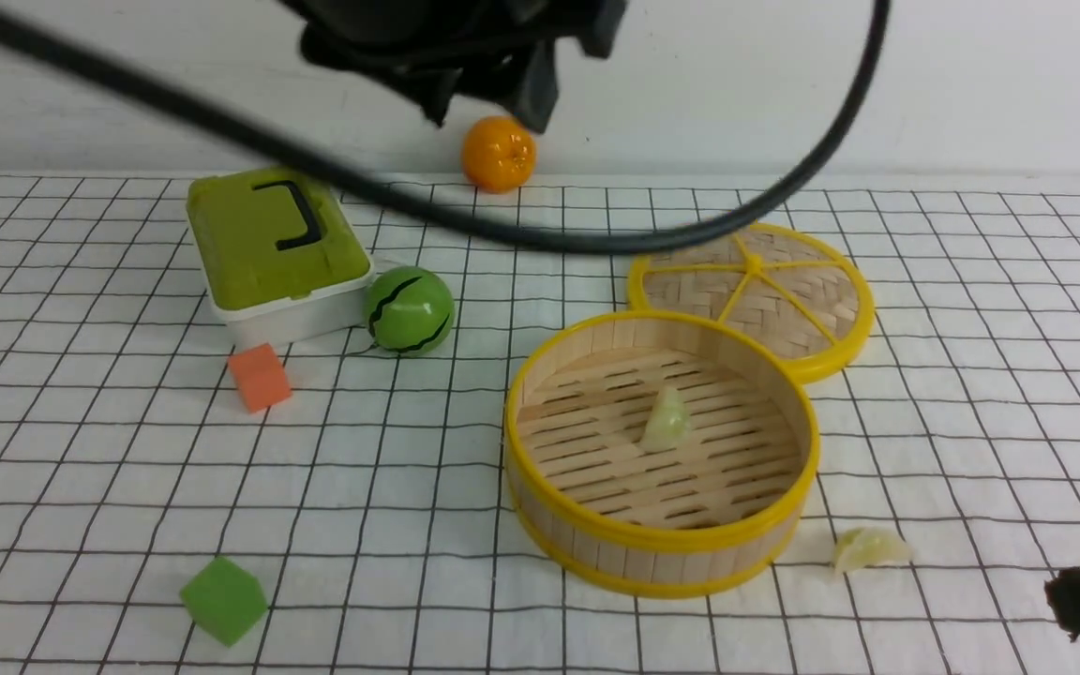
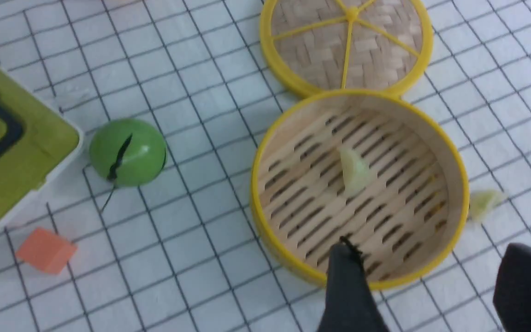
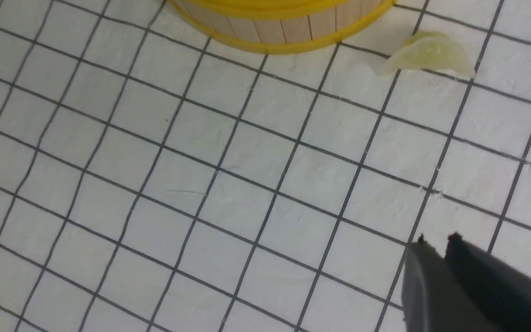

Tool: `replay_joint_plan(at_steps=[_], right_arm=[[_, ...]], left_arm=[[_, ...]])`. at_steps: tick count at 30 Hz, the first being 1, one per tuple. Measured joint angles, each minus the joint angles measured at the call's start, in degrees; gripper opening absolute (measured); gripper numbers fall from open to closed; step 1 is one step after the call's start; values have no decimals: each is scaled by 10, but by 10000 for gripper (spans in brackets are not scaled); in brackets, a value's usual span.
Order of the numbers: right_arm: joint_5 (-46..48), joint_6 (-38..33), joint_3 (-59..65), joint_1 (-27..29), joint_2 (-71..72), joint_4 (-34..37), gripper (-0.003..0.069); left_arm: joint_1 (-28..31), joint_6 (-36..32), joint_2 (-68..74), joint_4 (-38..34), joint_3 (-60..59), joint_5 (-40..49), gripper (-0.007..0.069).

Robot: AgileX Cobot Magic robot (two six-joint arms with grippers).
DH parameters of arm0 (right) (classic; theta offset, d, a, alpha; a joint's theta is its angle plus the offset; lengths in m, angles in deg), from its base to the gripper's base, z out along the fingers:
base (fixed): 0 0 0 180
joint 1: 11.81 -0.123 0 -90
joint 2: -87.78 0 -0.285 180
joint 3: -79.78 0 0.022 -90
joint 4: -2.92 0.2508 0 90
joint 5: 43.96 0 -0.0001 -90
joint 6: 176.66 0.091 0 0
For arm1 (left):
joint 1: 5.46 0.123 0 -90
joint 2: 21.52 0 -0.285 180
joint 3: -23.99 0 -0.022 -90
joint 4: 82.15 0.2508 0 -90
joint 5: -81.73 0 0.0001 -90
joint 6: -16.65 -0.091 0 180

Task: Put the dumplings into the steamer on the table with the white tablecloth.
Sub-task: 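Reach for and grasp a dumpling lying on the table beside the steamer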

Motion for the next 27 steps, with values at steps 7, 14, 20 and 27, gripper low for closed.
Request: replay_joint_plan(at_steps=[7,14,20,27], right_arm=[[8,-46,-37,0,-78,-1,145],[19,-172,-100,0,-176,-26,365],[-47,-335,-105,0,-244,-45,484],[-116,-440,-106,0,-318,-47,500]], left_arm=[[0,0,-221,-47,-327,-16,414],[0,0,-371,-69,-542,-66,414],[0,0,-453,-87,-630,-75,408],[0,0,-482,-120,-647,-76,407]])
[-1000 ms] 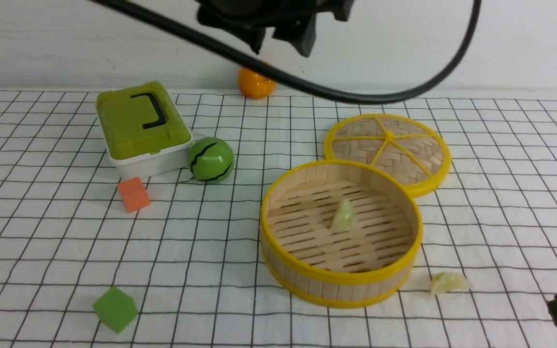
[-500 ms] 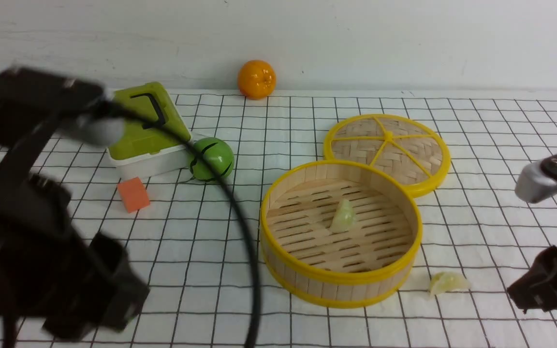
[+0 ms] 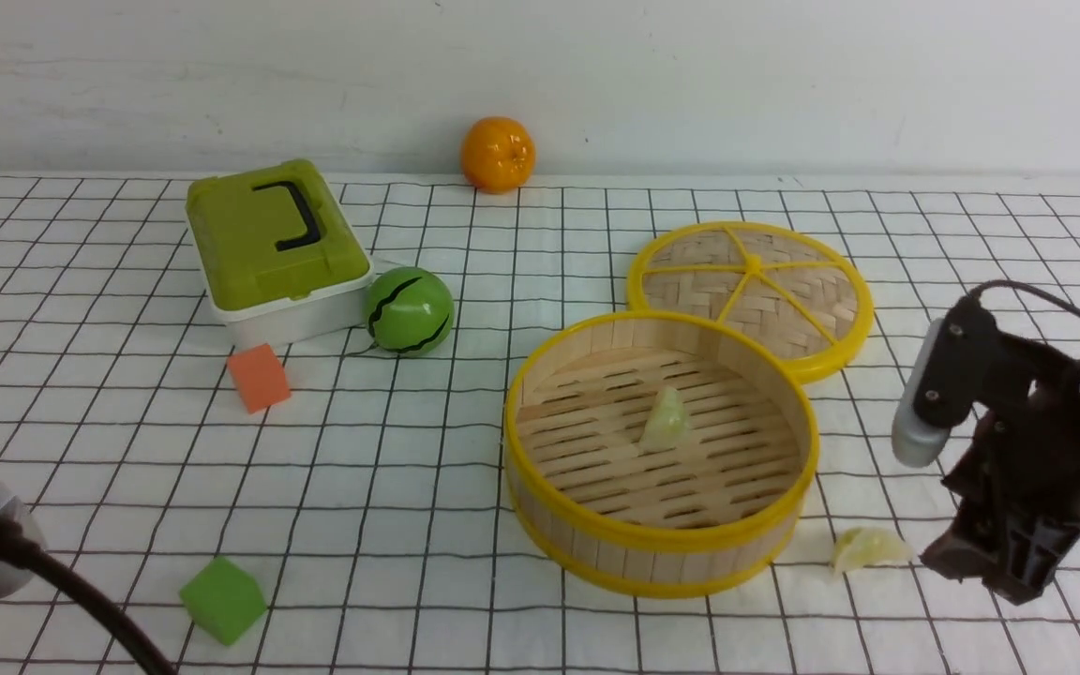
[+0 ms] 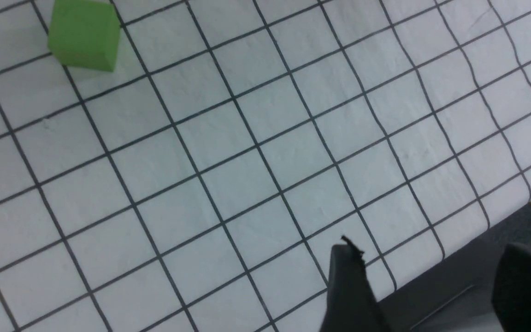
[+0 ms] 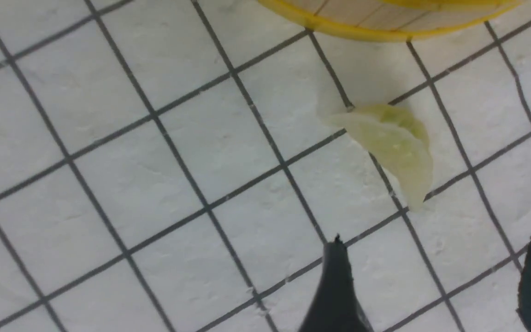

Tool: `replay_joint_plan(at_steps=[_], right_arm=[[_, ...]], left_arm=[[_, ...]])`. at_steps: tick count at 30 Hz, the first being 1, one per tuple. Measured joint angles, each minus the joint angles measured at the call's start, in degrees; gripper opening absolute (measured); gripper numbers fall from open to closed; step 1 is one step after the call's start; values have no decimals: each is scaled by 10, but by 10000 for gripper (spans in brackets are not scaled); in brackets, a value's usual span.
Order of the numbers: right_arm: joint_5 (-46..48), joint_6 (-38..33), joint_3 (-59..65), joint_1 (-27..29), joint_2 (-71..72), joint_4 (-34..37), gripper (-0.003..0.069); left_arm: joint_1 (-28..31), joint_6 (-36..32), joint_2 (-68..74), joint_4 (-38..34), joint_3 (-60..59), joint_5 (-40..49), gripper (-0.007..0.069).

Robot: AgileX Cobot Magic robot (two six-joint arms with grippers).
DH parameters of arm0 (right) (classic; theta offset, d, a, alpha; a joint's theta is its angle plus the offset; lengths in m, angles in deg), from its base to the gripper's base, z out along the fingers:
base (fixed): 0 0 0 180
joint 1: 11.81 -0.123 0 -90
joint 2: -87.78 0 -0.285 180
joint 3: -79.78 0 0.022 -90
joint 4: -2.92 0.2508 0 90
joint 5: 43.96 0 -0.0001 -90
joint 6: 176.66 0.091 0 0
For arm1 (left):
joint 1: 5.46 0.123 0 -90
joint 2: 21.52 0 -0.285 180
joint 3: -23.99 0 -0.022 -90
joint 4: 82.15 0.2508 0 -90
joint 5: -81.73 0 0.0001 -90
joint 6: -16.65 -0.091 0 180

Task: Put the dumplings into the steamer on the table with the white tablecloth.
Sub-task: 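Reach for and grasp a dumpling lying on the table beside the steamer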

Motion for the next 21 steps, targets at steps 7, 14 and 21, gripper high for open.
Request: replay_joint_plan(at_steps=[7,14,21], right_arm=[[-40,-65,-9,0,-71,1,474],[-51,-79,-36,0,-137,1,426],[-57,-87,-60,-2,-168,1,408]], left_arm=[[0,0,0,-2,0,-5,407],[0,0,0,-2,0,-10,407],[0,0,0,-4,0,-10,395]])
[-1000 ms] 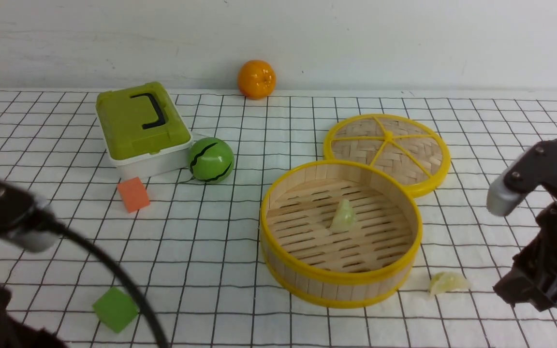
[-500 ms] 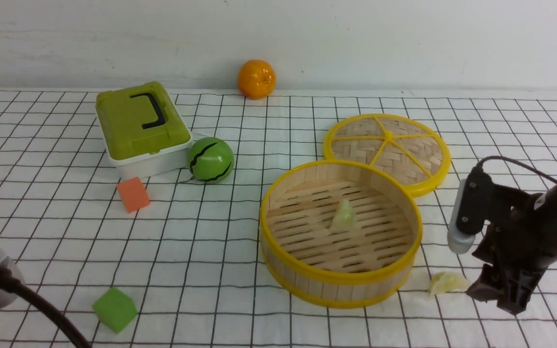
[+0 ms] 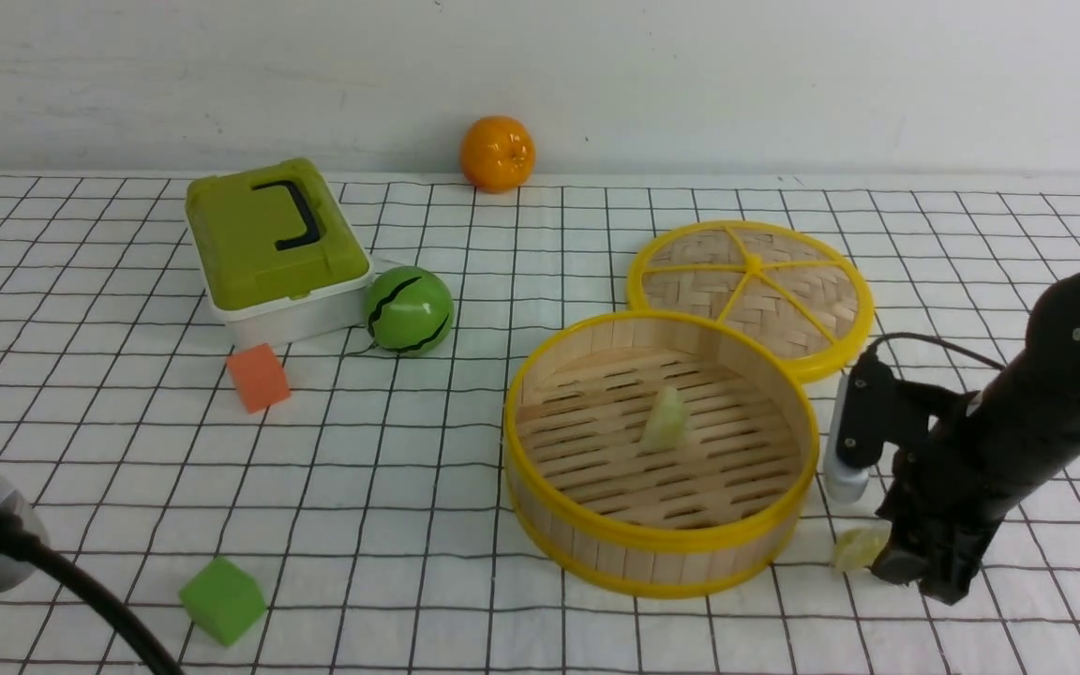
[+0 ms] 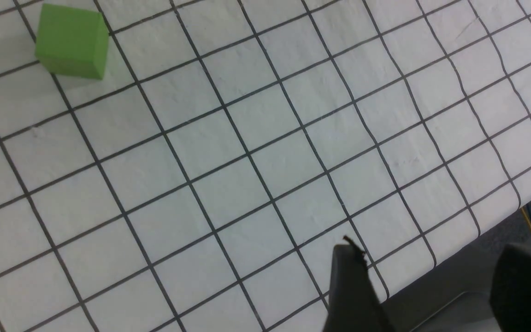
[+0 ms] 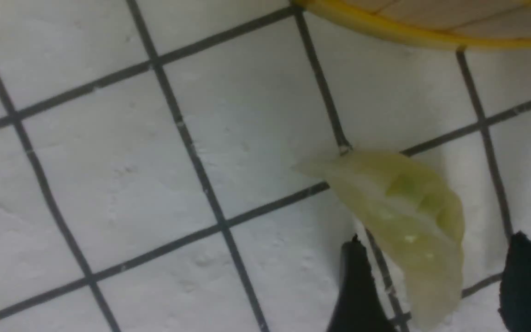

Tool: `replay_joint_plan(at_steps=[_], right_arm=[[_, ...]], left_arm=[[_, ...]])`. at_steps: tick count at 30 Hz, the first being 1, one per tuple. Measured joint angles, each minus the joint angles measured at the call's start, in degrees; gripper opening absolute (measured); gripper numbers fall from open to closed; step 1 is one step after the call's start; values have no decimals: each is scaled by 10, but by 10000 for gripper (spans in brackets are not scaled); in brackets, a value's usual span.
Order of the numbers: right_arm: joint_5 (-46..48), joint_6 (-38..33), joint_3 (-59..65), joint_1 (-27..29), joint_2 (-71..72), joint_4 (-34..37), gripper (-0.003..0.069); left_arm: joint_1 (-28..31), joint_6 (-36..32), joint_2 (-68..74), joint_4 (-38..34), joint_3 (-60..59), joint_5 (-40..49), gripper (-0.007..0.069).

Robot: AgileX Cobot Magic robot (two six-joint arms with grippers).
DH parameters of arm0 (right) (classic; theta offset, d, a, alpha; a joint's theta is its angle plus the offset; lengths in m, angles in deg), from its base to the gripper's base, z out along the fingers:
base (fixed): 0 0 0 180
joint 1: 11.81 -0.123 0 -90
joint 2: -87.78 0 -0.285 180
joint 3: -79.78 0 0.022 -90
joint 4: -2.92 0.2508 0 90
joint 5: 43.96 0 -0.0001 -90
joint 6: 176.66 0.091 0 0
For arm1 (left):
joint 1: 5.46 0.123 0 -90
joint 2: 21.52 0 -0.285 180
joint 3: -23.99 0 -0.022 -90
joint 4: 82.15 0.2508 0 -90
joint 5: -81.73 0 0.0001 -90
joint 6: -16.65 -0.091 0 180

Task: Put the dumplings into the steamer on the table with the white tablecloth.
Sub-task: 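Reach for and grasp a dumpling lying on the table beside the steamer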

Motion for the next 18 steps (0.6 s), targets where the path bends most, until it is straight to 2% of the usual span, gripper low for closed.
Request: replay_joint_plan(at_steps=[6,10,12,14,16,18], right_arm=[[1,-46,-2,-28,-2,0,395],[4,-55,-3,-47,-9,-5,337],[4,-54,-3,-52,-9,-14,271],[5,-40,-3,-55,-9,-27,208],[7,-13,-4,-55,-8,-40,209],[22,48,-13,-56,-4,-75,208]], left_arm=[[0,0,0,-1,0,0,380],[0,0,0,-1,0,0,375],[0,0,0,-1,0,1,375],[0,0,0,-5,0,4,375],[0,0,0,-6,0,9,375],[0,0,0,-7,0,21,375]])
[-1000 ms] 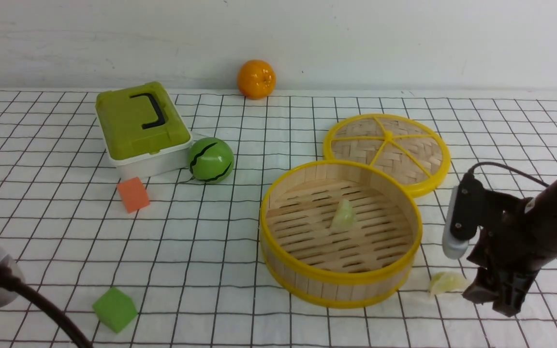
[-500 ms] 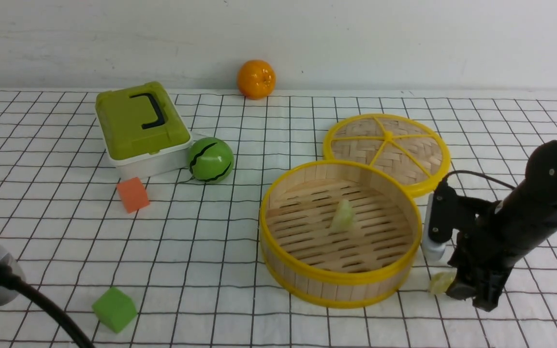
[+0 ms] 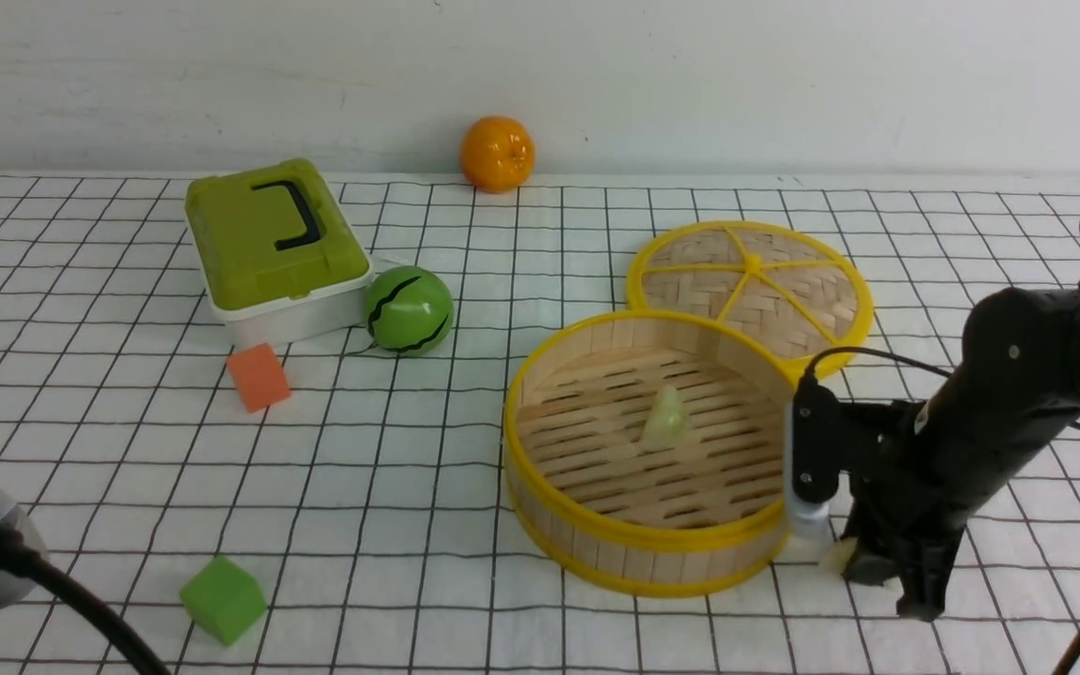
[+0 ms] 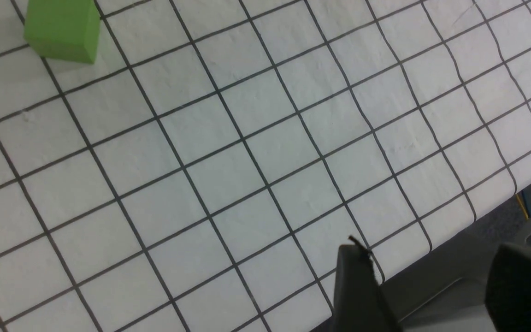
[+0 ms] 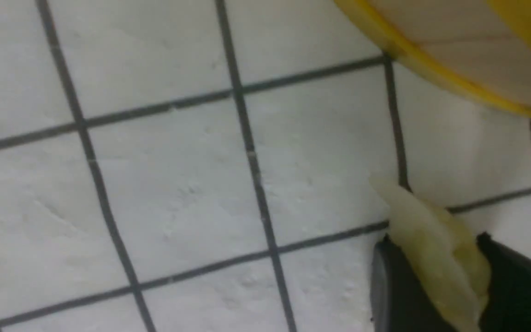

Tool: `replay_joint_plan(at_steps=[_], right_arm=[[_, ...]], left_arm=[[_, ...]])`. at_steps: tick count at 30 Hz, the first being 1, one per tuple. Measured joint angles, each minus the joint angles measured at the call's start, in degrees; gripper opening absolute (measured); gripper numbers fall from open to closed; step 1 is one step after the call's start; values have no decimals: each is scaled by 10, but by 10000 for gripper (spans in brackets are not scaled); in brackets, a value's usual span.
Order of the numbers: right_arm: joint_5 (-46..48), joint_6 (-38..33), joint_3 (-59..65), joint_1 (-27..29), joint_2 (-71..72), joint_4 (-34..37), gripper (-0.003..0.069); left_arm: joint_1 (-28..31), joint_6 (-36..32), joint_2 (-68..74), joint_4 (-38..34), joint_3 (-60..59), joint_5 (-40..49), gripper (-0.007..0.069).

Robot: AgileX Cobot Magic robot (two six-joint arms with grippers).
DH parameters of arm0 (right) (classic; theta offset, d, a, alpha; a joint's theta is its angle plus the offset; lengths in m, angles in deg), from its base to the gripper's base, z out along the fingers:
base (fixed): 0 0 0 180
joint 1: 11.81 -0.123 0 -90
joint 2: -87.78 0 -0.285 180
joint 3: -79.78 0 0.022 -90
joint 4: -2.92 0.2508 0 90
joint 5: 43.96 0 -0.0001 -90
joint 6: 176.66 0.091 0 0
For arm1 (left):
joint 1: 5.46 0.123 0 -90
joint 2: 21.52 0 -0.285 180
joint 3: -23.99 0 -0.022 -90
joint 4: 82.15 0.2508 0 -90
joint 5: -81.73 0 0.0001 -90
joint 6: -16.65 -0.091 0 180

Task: Put the dumplings into the steamer on the table with the white tablecloth.
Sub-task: 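Reach for and grasp a dumpling lying on the table beside the steamer, then place the dumpling in the bamboo steamer basket with the right gripper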

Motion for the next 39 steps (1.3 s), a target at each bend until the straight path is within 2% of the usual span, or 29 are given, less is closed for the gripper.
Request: replay_joint_plan(at_steps=[6,8,11,15,20,21,22,25,27,33,37,39], right_arm=[[78,134,-59,0,33,-29,208],[107,167,-85,0,48,-17,208],[167,245,-161,-8,74,37,208],[187,336,-222,-50,79,60,208],[189,427,-261,-133,54,-3,208],[186,472,-267,-161,34,-36,208],[185,478,-269,-167,28,-44,208],[170,560,-280,-201,-23,-104,208],[163,604,-289,-209,-57,-127,208],[147,712,-330,-211,-131,-139,208],[141,732,-343,-211,-158,-137,213],[140,733,-343,-211,-167,-136,251]], left_arm=[[0,0,0,-1,0,8,375],[0,0,0,-1,0,7,375],[0,0,0,-1,0,-6,375],[0,0,0,-1,0,-28,375],[0,0,0,-1,0,-35,375],[0,0,0,-1,0,-35,375],[0,0,0,-1,0,-35,375],[0,0,0,0,0,-32,375],[0,0,0,1,0,-32,375],[0,-11,0,2,0,-31,375],[0,-18,0,8,0,-31,373],[0,-18,0,11,0,-31,373]])
